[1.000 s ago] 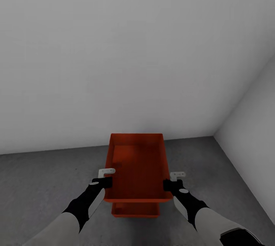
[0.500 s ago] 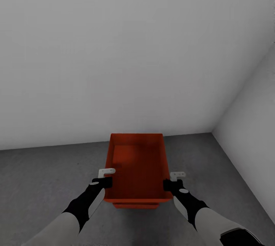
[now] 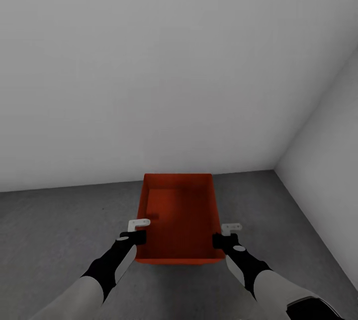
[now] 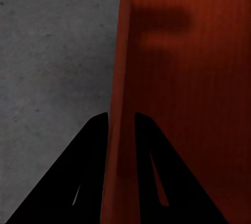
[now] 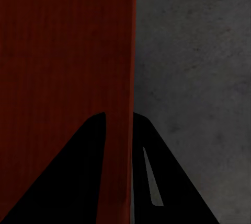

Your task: Move the two storage containers from the living room to the garage. In the garage, place one container on the floor and stack the other container on top of it (either order is fine).

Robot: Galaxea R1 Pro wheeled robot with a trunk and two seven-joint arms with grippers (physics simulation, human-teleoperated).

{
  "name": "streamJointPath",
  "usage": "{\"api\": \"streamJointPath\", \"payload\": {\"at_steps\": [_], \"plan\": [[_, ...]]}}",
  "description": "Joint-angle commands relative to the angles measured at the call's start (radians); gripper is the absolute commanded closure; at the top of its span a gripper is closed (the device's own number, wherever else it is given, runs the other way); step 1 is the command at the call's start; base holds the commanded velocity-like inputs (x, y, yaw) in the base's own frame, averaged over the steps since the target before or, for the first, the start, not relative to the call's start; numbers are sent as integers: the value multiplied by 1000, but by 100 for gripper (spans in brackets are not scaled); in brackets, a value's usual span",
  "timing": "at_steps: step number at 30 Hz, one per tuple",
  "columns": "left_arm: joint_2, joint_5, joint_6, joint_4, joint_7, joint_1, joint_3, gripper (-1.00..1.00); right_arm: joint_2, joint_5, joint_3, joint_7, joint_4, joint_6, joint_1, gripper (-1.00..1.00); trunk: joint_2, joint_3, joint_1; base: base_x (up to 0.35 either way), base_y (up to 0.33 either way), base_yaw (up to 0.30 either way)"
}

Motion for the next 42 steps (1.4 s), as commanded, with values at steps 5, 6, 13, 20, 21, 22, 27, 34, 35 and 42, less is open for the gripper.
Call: {"api": "streamJointPath", "payload": {"at_steps": [5,6,13,20,21,22,27,34,35,42], "plan": [[9,-20,-78,-4,14,-1,17,100,-8,-15,-2,-7,4,-5,0,100,-2,-2,0,11,11,0],[9,-20,-78,-4,14,-1,17,100,-7,-15,-2,-7,4,-5,0,100,-2,-2,0,94,87,0],[9,-20,-78,-4,14,-1,17,100,-8,-15,-3,-7,4,-5,0,100,-2,-2,0,147,133,0],[9,-20,-78,-4,14,-1,17,100,-8,-15,-3,-6,4,-5,0,100,-2,-2,0,62,56,0],[9,-20,-78,-4,14,-1,17,100,-8,-15,-3,-6,4,-5,0,100,-2,-2,0,9,8,0],[9,-20,-78,-4,14,-1,17,100,-8,-15,-3,-6,4,-5,0,100,-2,-2,0,7,6,0],[9,-20,-78,-4,14,-1,17,100,-6,-15,-2,-7,4,-5,0,100,-2,-2,0,3,2,-104],[9,-20,-78,-4,14,-1,17,100,-5,-16,-3,-7,4,-5,0,100,-2,-2,0,0,0,-250],[9,-20,-78,-4,14,-1,17,100,-5,-16,-3,-7,4,-5,0,100,-2,-2,0,0,0,-216],[9,-20,-78,-4,14,-1,17,100,-6,-16,-3,-7,4,-5,0,100,-2,-2,0,0,0,-59]]}}
